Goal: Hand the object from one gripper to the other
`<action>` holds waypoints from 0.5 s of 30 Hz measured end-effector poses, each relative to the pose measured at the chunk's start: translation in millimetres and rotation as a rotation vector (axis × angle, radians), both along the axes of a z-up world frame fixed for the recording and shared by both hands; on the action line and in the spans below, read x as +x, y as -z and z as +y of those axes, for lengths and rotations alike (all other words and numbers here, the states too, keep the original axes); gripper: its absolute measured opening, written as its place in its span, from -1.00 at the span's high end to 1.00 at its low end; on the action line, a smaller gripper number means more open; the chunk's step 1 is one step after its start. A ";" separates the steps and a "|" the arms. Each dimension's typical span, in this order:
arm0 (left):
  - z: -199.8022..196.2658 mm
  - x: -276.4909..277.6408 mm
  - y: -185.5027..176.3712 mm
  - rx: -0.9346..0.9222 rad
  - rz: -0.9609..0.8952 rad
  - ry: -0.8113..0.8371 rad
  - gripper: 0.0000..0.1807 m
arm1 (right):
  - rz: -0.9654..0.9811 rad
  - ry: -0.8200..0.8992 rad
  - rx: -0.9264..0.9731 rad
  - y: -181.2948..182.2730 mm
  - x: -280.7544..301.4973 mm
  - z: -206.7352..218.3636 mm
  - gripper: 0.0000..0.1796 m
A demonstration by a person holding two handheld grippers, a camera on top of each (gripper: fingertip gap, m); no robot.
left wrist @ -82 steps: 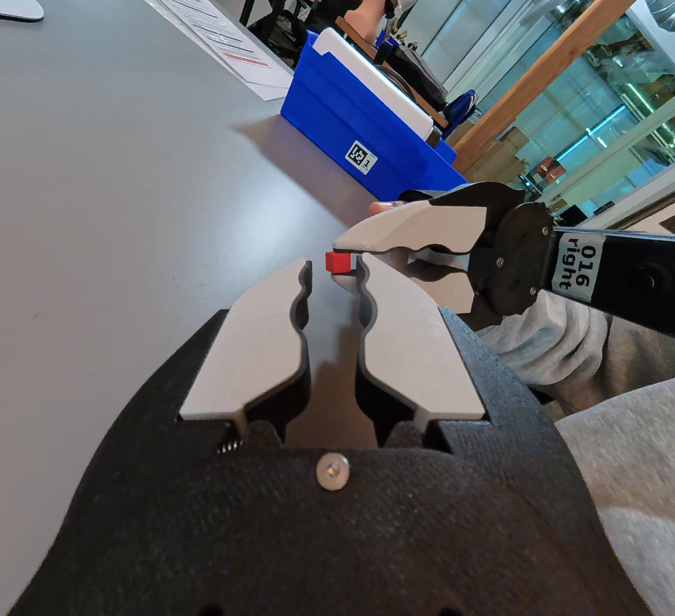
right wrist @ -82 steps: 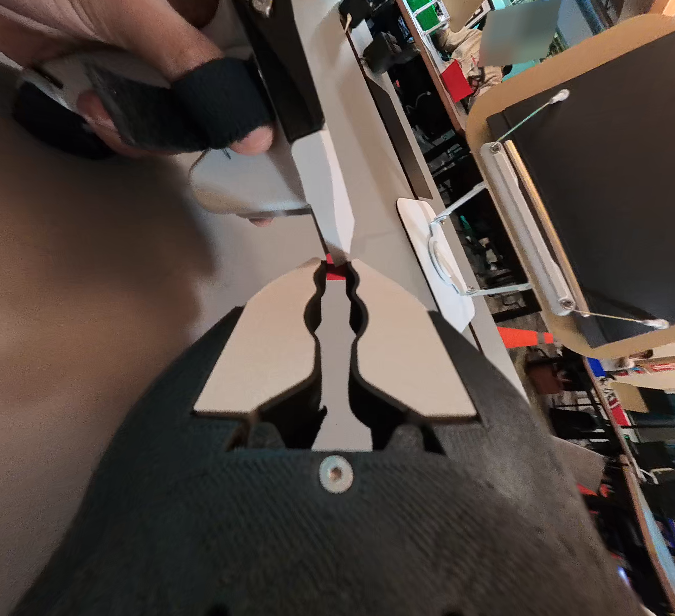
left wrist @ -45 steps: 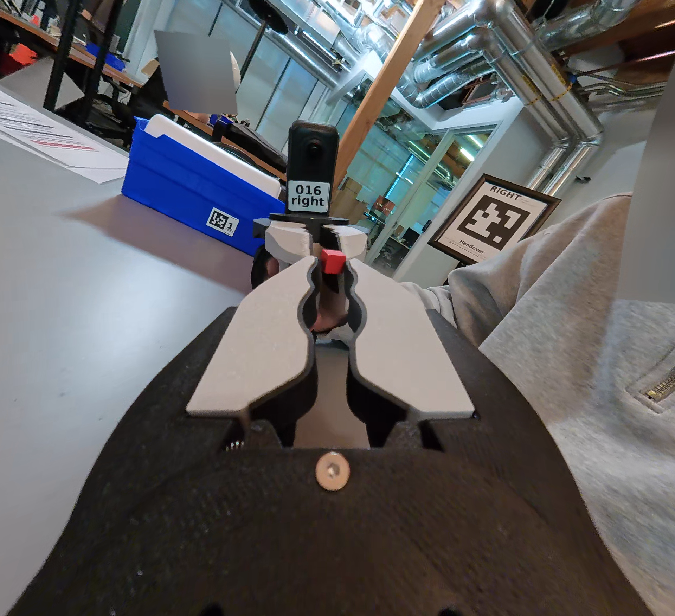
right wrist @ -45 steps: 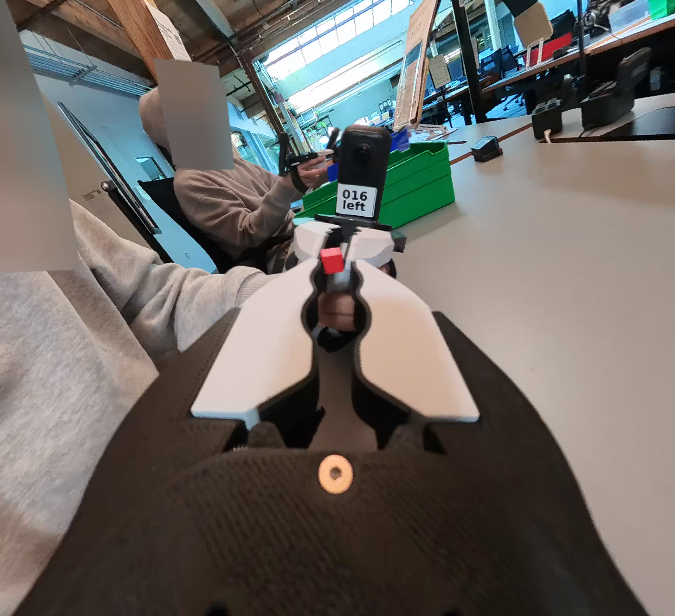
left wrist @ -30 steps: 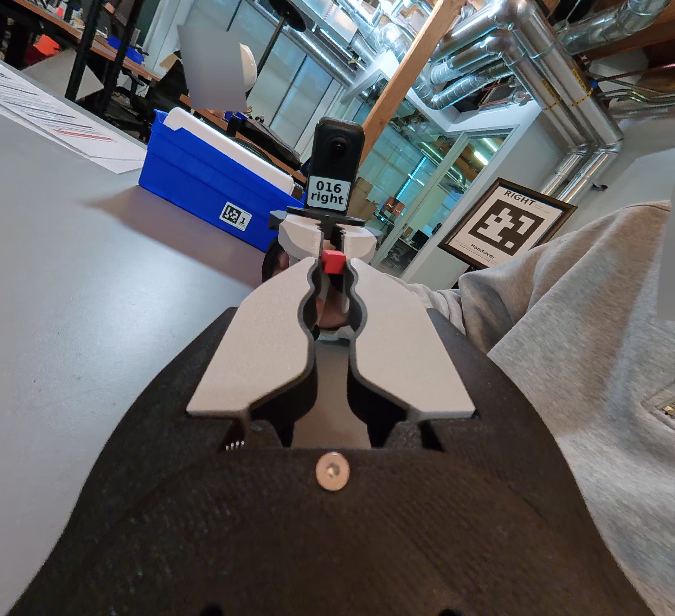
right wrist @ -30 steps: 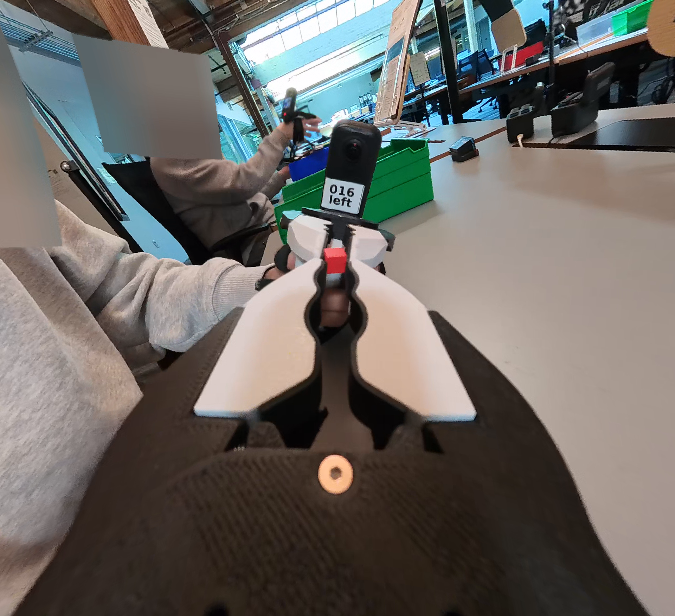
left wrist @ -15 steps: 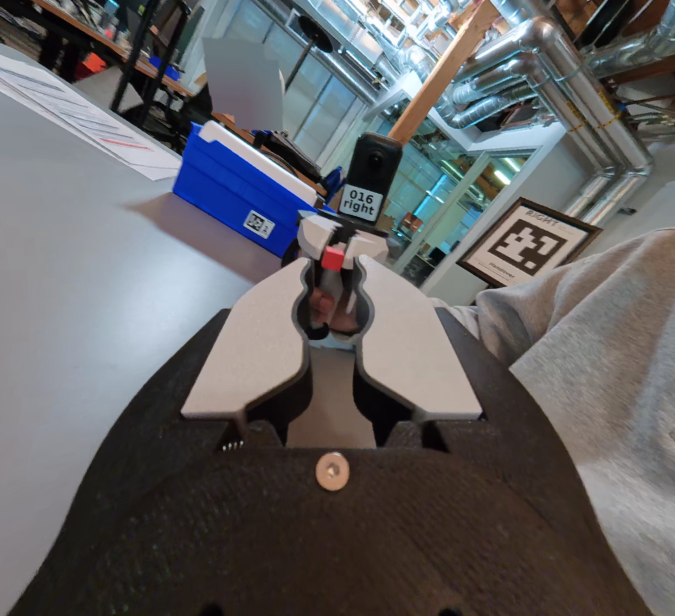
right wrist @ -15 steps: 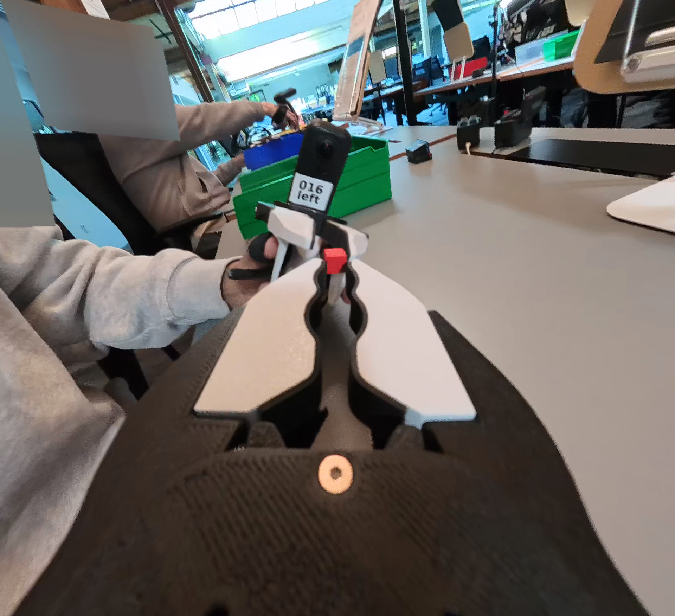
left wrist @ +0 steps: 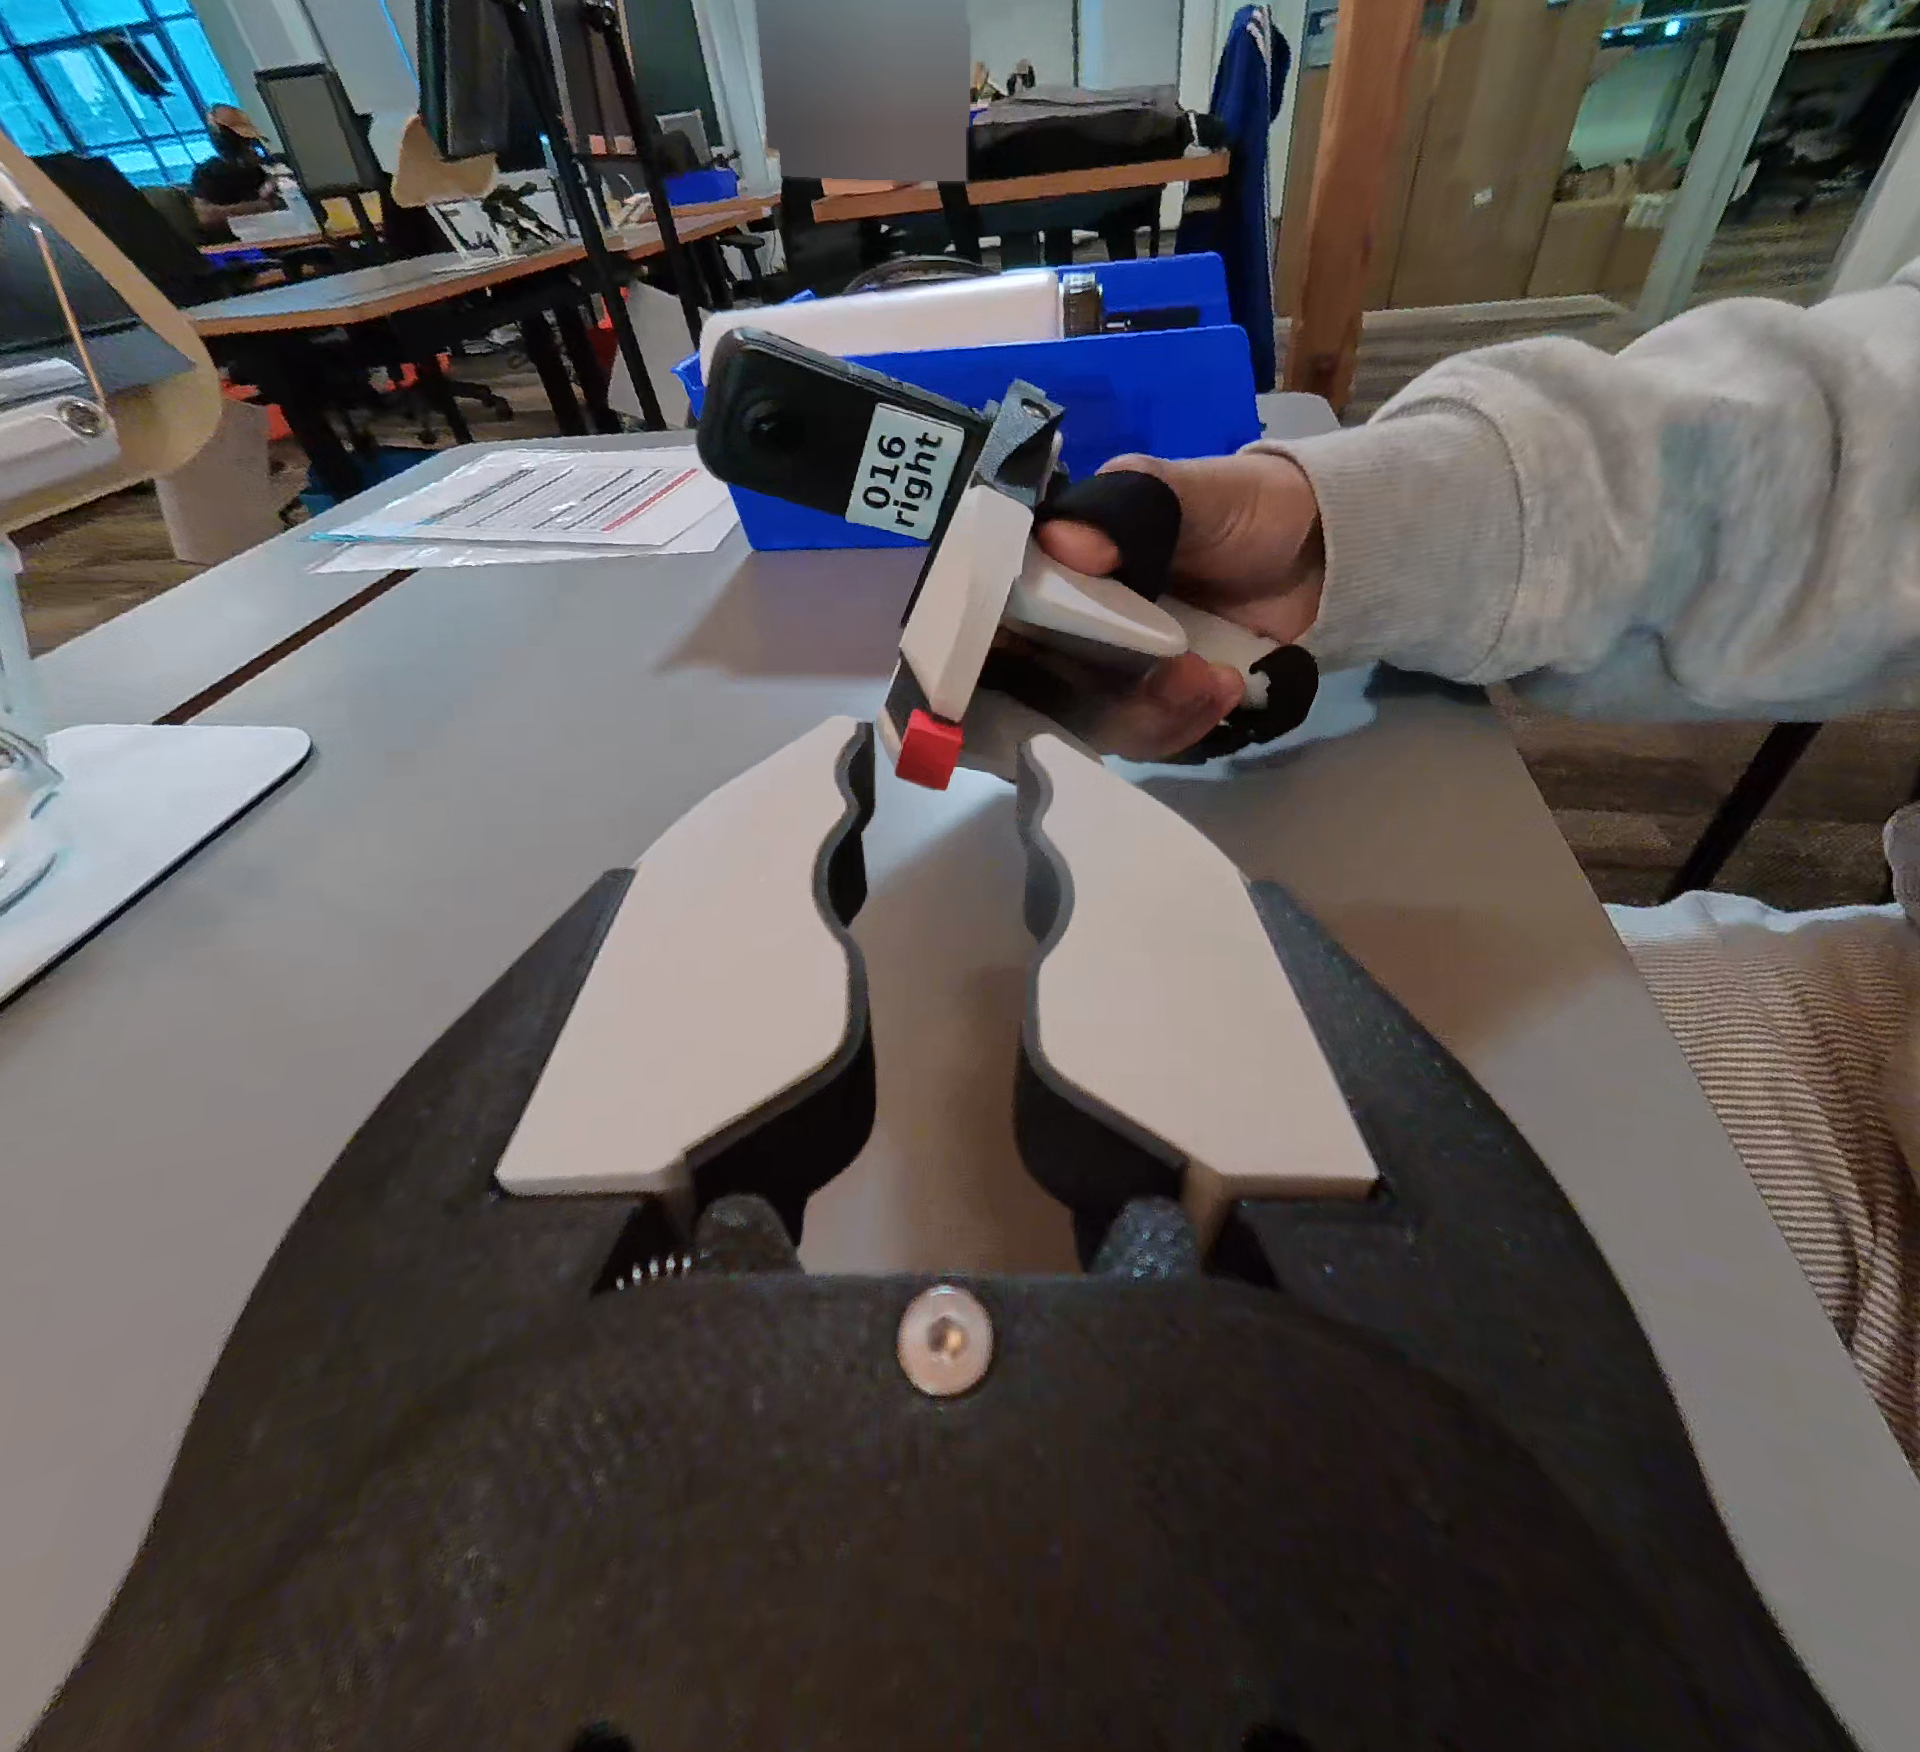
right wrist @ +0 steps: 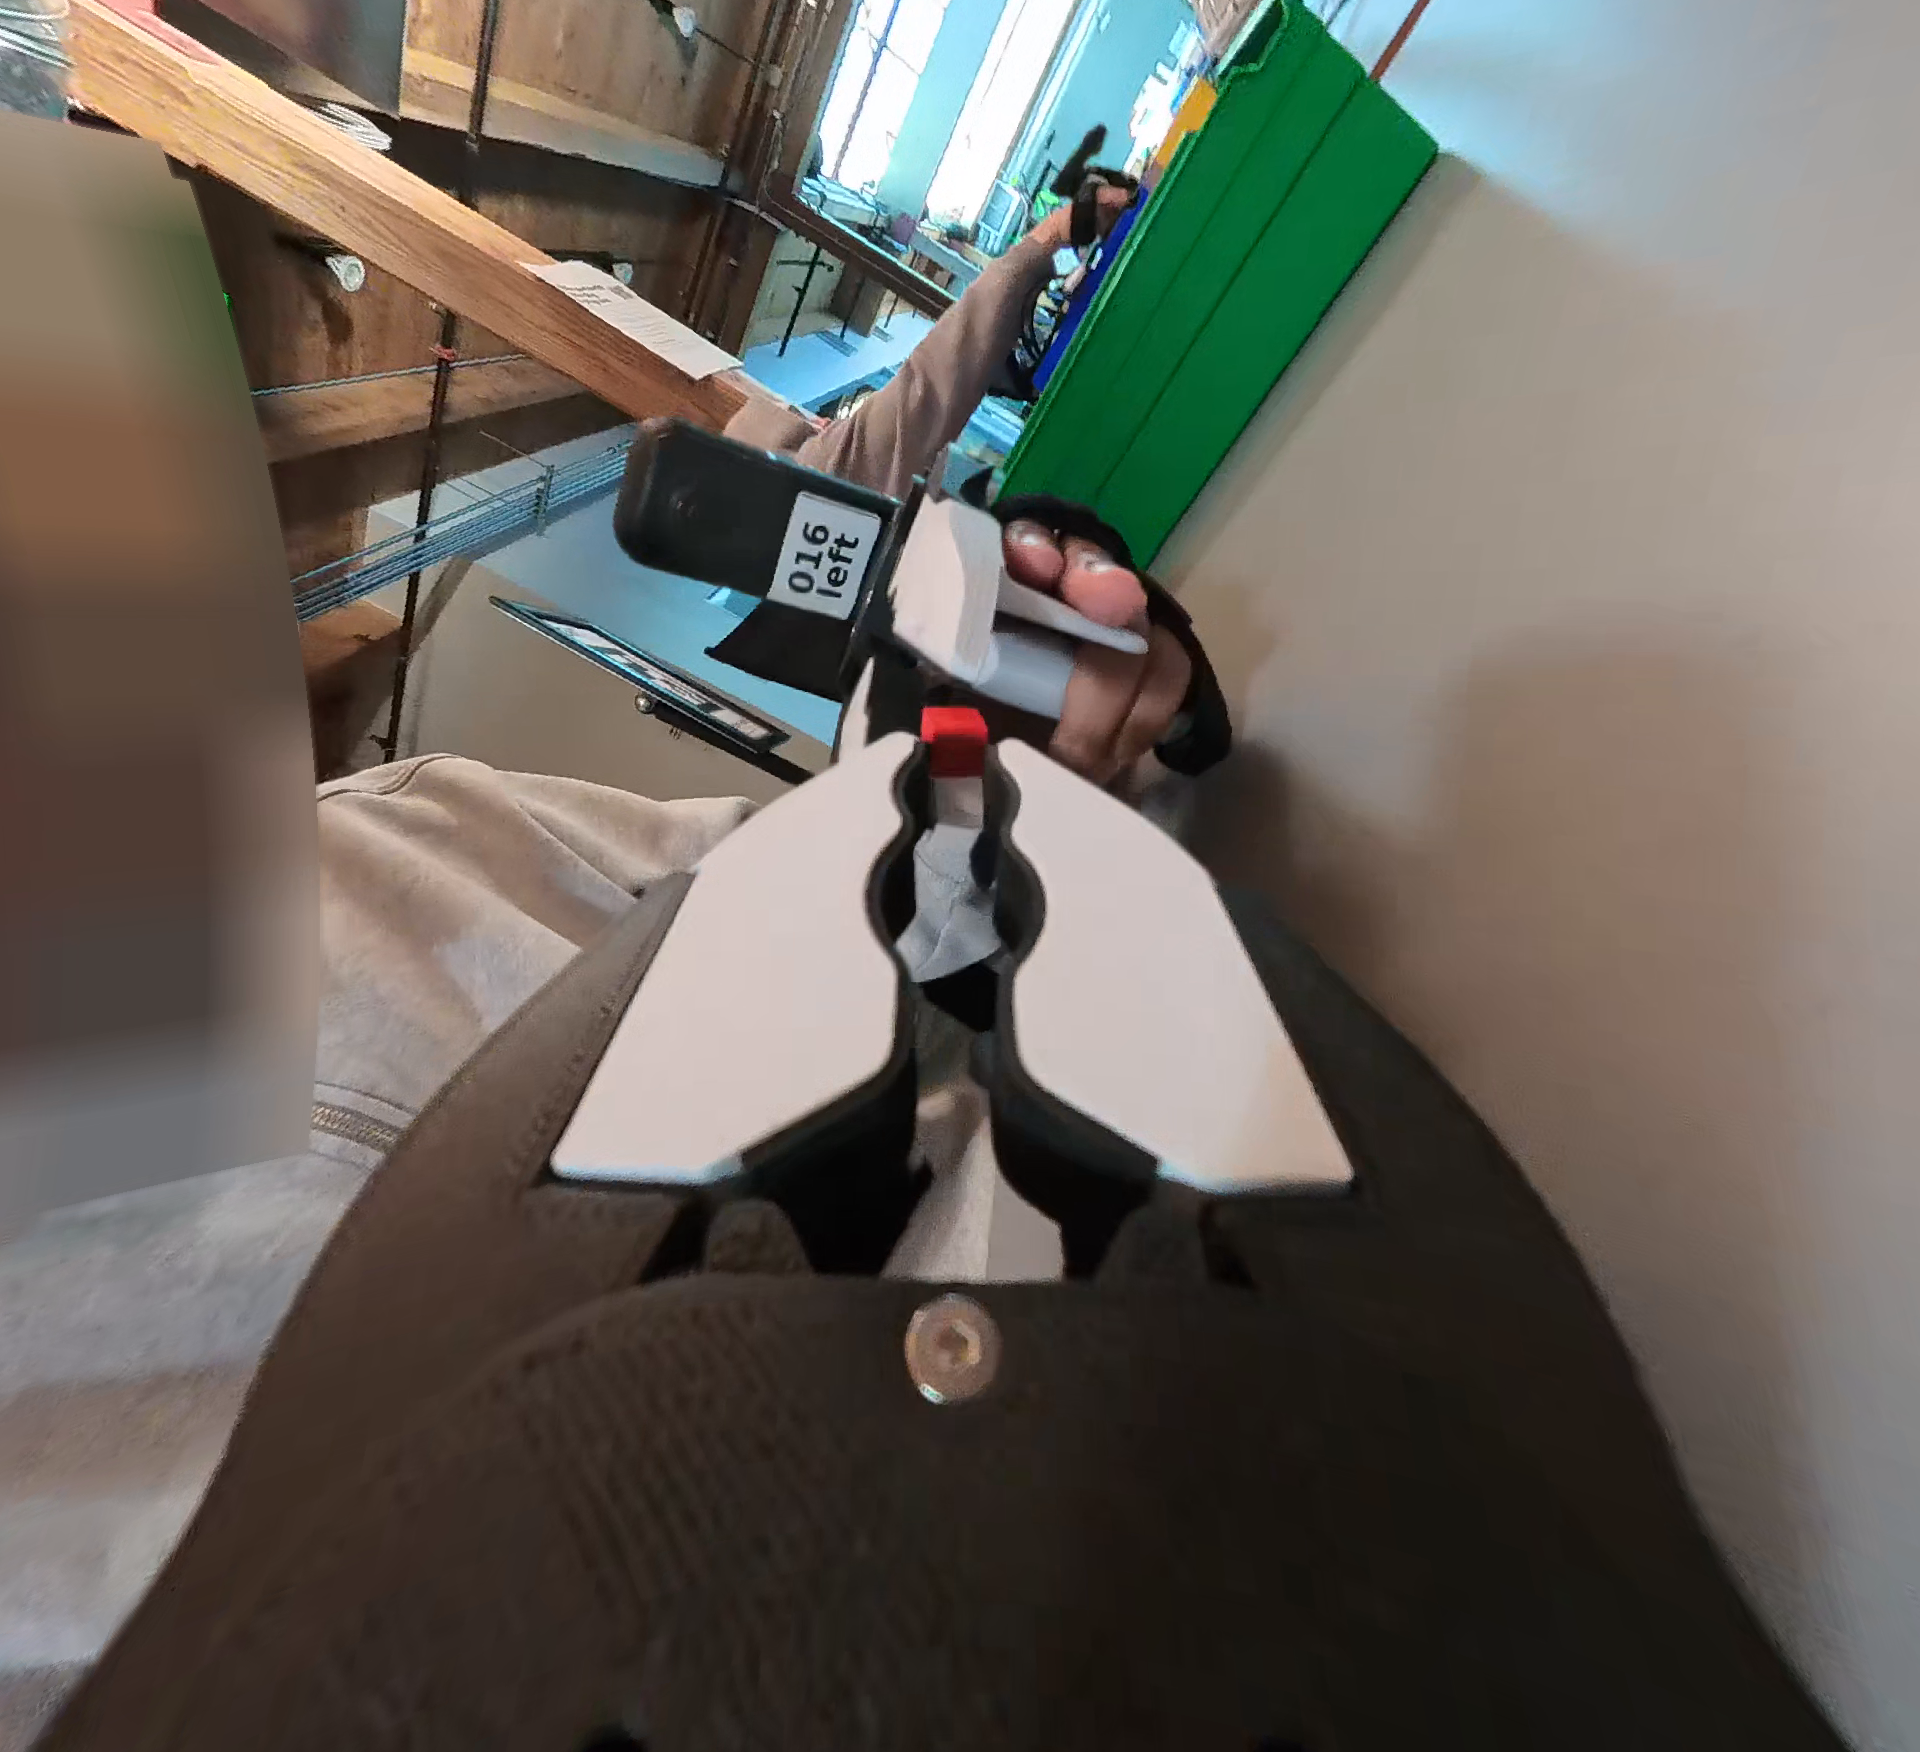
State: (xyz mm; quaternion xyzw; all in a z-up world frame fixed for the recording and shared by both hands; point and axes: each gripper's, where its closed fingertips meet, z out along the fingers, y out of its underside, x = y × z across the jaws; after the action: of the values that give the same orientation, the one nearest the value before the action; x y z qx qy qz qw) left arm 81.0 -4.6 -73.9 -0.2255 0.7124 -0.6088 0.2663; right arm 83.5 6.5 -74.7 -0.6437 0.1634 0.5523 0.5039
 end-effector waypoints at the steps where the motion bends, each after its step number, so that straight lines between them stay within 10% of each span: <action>1: -0.5 -0.2 2.1 0.007 0.008 0.005 0.73 | 0.011 -0.008 -0.012 1.5 0.1 -1.1 0.89; 15: -2.0 1.6 5.5 0.004 0.044 0.010 0.88 | 0.072 -0.041 -0.025 7.1 -3.4 -1.3 0.88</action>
State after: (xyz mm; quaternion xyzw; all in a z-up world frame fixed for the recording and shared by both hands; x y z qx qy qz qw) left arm 82.5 -6.7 -79.4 -0.2349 0.7205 -0.6035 0.2479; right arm 80.1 5.2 -81.8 -0.6327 0.1753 0.5833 0.4783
